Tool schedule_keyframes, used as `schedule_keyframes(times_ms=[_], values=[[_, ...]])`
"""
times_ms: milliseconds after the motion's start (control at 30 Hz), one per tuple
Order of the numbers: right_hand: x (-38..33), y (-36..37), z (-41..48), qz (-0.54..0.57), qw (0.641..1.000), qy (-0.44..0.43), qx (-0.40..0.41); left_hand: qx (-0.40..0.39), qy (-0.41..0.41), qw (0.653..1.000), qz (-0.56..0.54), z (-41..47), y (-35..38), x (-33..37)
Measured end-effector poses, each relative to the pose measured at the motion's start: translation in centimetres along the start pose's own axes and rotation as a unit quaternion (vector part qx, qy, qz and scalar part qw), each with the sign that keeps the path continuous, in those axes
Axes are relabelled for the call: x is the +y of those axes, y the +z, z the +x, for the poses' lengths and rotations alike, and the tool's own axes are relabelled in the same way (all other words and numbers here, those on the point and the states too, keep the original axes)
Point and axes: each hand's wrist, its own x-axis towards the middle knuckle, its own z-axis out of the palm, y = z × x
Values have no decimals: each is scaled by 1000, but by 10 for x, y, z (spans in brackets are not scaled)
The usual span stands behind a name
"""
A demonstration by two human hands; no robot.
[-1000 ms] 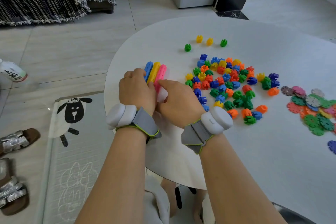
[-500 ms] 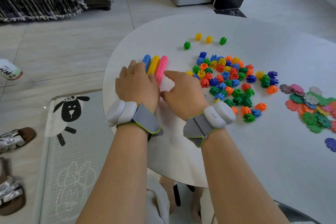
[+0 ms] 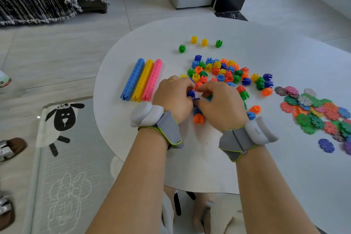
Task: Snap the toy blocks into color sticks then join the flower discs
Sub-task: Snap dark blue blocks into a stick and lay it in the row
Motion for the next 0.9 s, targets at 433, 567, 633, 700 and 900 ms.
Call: schedule_keyframes(times_ms=[433,567,633,700,900], values=[[4,1,8,22,997,-44,58,2,9,999,42,3,9,6],[8,-13,-1,152,978,-46,136,53,-4,997,-53,-1,6,10],[10,-16,-4,198,973,-25,119,73,-15,988,-133,-1,6,14],[13,-15,-3,207,972,-11,107,74,-31,976,-203,1,9,17],[17,-18,0,223,970,16,92,77,-68,946,-308,11,15,19]])
